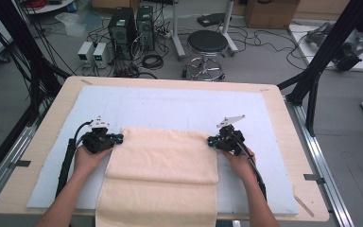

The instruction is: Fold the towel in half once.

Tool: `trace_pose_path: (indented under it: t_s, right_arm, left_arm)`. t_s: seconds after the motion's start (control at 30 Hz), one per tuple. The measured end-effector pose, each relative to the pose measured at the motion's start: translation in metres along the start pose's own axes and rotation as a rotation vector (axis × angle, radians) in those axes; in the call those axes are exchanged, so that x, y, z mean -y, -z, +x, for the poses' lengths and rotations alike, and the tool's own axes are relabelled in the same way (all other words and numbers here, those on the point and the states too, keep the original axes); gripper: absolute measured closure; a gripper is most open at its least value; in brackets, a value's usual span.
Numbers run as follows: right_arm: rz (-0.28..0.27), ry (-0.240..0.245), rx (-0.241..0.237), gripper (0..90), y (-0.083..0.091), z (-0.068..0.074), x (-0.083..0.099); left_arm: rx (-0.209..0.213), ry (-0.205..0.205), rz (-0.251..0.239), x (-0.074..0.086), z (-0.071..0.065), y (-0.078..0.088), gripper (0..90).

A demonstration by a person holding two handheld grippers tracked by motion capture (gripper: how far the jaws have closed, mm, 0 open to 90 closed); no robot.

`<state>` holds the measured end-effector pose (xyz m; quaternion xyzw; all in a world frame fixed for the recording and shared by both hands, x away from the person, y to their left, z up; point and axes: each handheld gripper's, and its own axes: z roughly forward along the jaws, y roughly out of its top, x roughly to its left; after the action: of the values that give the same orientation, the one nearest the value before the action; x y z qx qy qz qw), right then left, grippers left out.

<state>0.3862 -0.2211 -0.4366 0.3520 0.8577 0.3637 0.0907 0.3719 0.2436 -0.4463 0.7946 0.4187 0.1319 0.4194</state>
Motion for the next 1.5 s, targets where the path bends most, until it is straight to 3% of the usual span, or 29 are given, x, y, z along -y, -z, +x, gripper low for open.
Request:
trace_pose_path:
  t_s: [0.07, 0.23, 0.33, 0.53, 0.67, 0.8, 0.87, 0.9, 1.0, 1.17, 1.3, 1.5]
  right_arm:
    - [0.001, -0.007, -0.022, 86.1, 0.000, -0.003, -0.001]
    - [-0.013, 0.004, -0.044, 86.3, 0.010, 0.000, -0.010]
    - [-0.045, 0.008, -0.066, 86.4, 0.025, 0.004, -0.020]
    - [-0.108, 0.085, -0.092, 86.3, 0.070, 0.025, -0.032]
    - [-0.151, 0.136, -0.129, 86.3, 0.102, 0.051, -0.019]
    - [-0.159, 0.189, -0.182, 85.9, 0.126, 0.087, 0.010]
    - [-0.155, 0.192, -0.229, 82.3, 0.134, 0.106, 0.027]
    - [-0.156, 0.196, -0.253, 76.0, 0.137, 0.113, 0.034]
    - [-0.164, 0.183, -0.273, 70.2, 0.144, 0.124, 0.047]
    - [-0.142, 0.167, -0.223, 63.2, 0.129, 0.110, 0.041]
    - [-0.116, 0.162, -0.184, 59.3, 0.105, 0.092, 0.032]
    - [-0.089, 0.151, -0.143, 51.9, 0.065, 0.066, 0.015]
  left_arm:
    - [0.003, 0.014, -0.009, -0.001, 0.002, 0.003, 86.5]
    - [0.019, 0.032, -0.085, -0.008, 0.004, 0.020, 86.8]
    - [0.032, 0.012, -0.109, -0.017, 0.000, 0.034, 86.8]
    - [0.077, -0.052, -0.169, -0.023, -0.019, 0.074, 86.7]
    - [0.124, -0.107, -0.209, -0.007, -0.041, 0.107, 86.6]
    - [0.187, -0.153, -0.204, 0.023, -0.065, 0.139, 86.6]
    - [0.228, -0.157, -0.198, 0.041, -0.075, 0.152, 86.2]
    - [0.247, -0.156, -0.193, 0.048, -0.079, 0.158, 85.1]
    - [0.259, -0.142, -0.185, 0.061, -0.080, 0.170, 72.3]
    - [0.229, -0.146, -0.161, 0.058, -0.071, 0.159, 60.7]
    - [0.193, -0.145, -0.145, 0.049, -0.061, 0.136, 57.3]
    - [0.135, -0.113, -0.112, 0.031, -0.039, 0.098, 54.8]
